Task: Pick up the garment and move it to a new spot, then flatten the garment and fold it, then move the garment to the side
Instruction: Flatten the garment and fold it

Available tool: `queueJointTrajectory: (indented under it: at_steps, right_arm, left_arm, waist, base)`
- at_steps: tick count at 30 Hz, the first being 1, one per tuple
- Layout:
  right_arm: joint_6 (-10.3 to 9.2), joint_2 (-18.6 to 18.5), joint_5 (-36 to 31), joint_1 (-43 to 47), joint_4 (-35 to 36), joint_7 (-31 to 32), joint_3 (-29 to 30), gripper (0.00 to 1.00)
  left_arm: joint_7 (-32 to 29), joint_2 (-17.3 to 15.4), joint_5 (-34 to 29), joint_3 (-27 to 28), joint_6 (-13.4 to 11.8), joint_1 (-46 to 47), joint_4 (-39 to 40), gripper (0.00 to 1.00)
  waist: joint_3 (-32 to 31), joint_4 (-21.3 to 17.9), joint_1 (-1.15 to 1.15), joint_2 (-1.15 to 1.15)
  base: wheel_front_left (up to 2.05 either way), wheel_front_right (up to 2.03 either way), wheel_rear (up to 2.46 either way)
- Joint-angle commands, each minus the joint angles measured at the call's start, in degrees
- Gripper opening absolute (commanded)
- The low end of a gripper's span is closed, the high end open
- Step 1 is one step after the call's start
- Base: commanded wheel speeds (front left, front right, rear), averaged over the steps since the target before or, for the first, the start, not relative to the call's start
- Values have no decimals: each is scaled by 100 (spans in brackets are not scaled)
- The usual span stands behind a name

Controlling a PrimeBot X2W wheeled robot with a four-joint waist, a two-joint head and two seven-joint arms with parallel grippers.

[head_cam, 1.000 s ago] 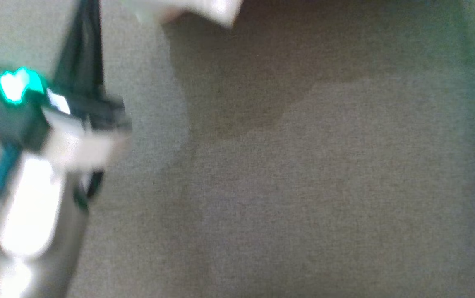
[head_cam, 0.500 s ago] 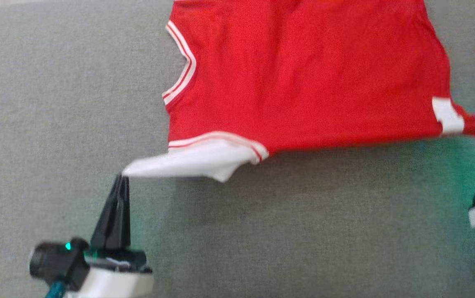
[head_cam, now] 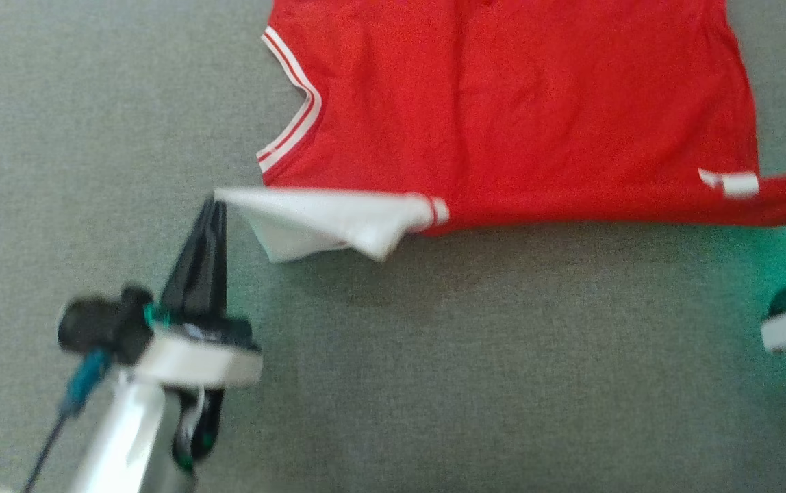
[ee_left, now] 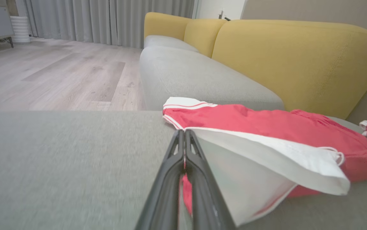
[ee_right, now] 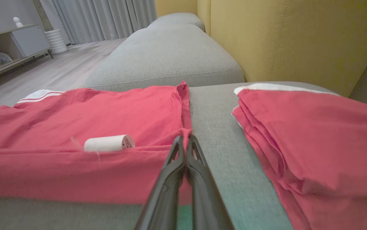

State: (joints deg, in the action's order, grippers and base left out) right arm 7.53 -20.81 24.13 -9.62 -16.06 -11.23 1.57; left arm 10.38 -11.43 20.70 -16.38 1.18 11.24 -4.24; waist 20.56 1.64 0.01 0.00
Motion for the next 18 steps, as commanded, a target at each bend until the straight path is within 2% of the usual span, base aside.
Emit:
queueJointTrajectory:
  at_steps: [1, 10, 18]
  right_arm:
    - [-4, -158, -64, -276, 80, -2, -160, 0]
    - [-4, -294, -150, -1405, -538, -4, -587, 0]
    - [-4, -275, -198, -2042, -1065, -182, -784, 0]
  left_arm:
    - [-71, -53, 13, 209, 34, 450, 23, 0]
    - [-199, -31, -45, 101, 269, 2075, -767, 0]
    - [131, -36, -209, 14, 343, 2773, -1325, 0]
  waist:
    - [137, -43, -1, 0]
    - [517, -174, -1, 0]
    - [674, -261, -1, 0]
  base:
    - [0, 0, 0]
    - [0, 0, 0]
    - [0, 0, 0]
